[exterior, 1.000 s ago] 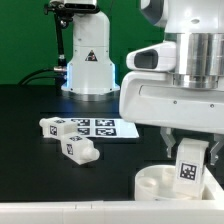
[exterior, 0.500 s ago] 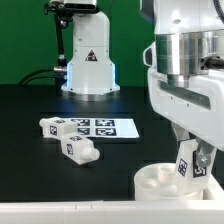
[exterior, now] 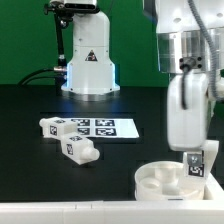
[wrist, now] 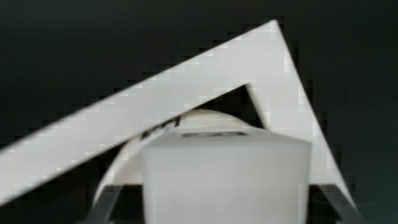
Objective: Assemble stool
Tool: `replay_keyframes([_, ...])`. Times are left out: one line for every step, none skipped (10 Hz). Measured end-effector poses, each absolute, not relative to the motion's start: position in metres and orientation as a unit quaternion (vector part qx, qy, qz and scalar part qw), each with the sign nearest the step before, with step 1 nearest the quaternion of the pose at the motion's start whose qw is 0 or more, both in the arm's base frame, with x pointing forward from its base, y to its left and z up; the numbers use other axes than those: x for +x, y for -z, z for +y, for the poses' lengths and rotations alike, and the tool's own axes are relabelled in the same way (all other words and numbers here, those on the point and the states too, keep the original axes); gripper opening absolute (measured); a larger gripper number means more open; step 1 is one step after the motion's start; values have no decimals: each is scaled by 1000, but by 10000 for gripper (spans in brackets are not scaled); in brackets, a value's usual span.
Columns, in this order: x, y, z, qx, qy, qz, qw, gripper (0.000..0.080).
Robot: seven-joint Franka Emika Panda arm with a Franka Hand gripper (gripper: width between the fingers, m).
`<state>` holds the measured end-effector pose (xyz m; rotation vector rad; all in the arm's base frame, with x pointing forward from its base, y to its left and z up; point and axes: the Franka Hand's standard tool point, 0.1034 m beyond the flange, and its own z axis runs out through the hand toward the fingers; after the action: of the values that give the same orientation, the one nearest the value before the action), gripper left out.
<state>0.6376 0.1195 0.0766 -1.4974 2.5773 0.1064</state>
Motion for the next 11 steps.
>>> replay_keyframes([638,-76,121,-496,-39,863,88,334])
replay_keyframes([637,-75,121,-491,-40,866,89,334])
replay_keyframes([637,-75,121,-497,-39,862,90,334])
replay_keyframes([637,-74,122,-510,-38,855,90,450])
replay_keyframes([637,-74,122,-518,-37,850,90,450])
replay_keyframes([637,-76,121,-558,-33,824,93,576])
replay_keyframes([641,-84,119,-609,-26,787,101,639])
replay_keyframes([643,-92,118,-674,-19,731,105,639])
replay_keyframes([643,-100,118,-730,-21,675,104,647])
replay_keyframes([643,-97,117,-740,-16,665,104,648])
replay_keyframes([643,-96,117,-757,-13,645,103,648])
